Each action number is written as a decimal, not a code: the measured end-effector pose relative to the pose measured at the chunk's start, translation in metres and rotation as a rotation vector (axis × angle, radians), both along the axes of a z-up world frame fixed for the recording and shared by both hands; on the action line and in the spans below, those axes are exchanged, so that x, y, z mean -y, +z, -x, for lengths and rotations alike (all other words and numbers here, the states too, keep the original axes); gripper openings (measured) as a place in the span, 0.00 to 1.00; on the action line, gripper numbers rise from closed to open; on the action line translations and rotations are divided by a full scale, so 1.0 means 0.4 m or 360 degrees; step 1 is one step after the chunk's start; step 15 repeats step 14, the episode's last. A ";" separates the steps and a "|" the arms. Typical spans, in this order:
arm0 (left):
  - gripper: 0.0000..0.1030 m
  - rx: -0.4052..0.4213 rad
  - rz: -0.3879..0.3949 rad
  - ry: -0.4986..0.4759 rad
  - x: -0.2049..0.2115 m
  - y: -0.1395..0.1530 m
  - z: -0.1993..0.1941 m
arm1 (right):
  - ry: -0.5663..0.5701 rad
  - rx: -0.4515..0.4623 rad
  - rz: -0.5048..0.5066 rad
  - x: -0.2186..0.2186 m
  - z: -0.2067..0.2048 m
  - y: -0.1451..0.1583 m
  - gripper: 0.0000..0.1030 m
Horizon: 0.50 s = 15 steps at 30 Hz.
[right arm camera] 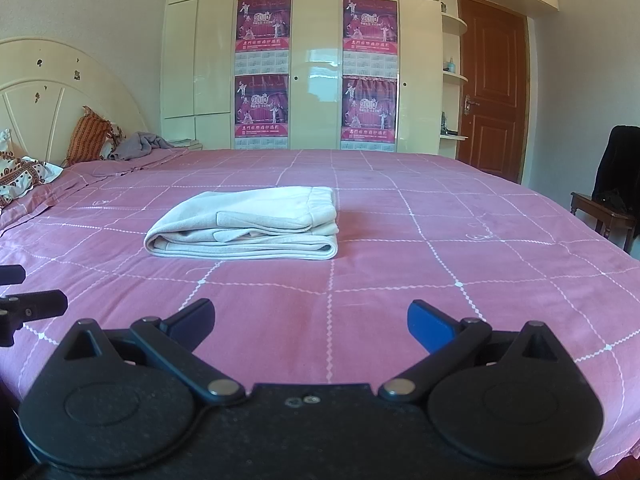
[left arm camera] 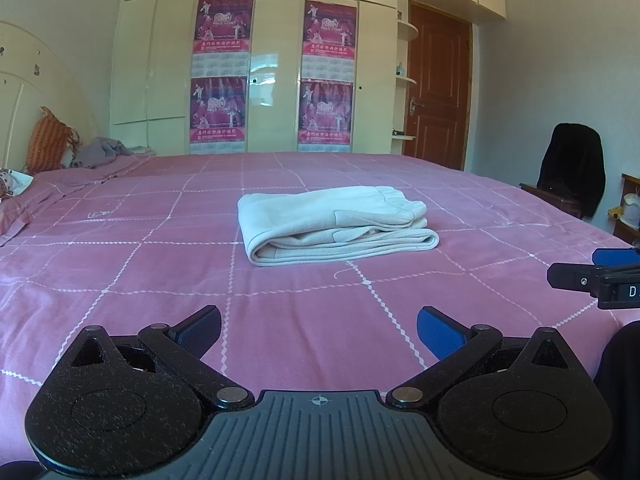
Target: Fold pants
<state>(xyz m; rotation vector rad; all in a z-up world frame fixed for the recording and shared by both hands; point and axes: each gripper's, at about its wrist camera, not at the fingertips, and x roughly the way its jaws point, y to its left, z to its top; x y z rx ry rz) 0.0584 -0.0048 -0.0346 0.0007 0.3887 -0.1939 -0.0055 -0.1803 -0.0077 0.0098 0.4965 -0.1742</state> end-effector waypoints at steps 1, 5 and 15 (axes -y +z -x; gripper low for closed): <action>1.00 -0.0002 0.0000 -0.0001 0.000 0.000 0.000 | -0.0001 -0.0001 0.0000 0.000 0.000 0.000 1.00; 1.00 0.0014 0.0010 0.0002 -0.003 0.001 0.002 | 0.0000 -0.0001 0.0000 0.000 0.000 0.000 1.00; 1.00 0.0153 0.0061 0.0057 -0.029 0.017 0.022 | 0.0000 -0.0003 0.0003 0.001 0.000 0.000 1.00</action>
